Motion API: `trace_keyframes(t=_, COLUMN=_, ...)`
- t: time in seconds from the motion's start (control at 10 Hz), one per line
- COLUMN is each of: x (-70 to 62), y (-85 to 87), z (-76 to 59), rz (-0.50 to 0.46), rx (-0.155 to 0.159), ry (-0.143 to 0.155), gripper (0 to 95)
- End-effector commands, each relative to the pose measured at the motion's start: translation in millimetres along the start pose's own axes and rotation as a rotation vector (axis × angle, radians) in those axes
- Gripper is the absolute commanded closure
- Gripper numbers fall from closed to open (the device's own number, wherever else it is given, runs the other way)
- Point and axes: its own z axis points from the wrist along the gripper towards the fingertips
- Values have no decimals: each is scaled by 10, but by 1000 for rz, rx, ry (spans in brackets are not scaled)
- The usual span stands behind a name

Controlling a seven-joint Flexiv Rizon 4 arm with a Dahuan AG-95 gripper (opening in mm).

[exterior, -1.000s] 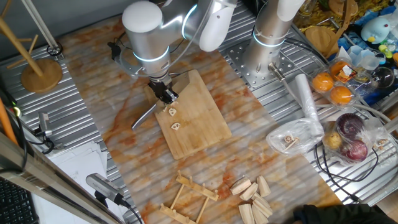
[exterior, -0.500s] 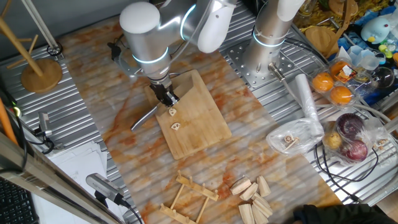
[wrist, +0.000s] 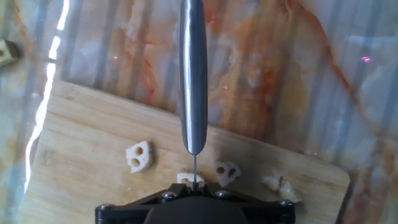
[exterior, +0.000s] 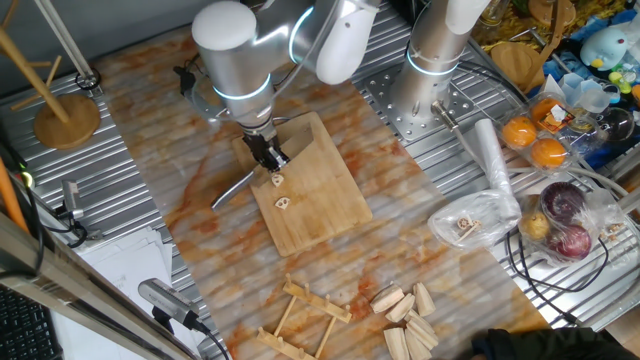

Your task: Slice the lotus root

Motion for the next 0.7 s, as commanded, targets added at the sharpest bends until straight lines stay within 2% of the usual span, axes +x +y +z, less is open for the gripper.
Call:
trace_keyframes(t=0.1, x=-24, y=21, z=33, rz=5, rx=3, ry=0, gripper=950)
trace_keyframes(t=0.7, x=-10, y=44, z=89, rz=3, rx=10, ry=-2, gripper=950)
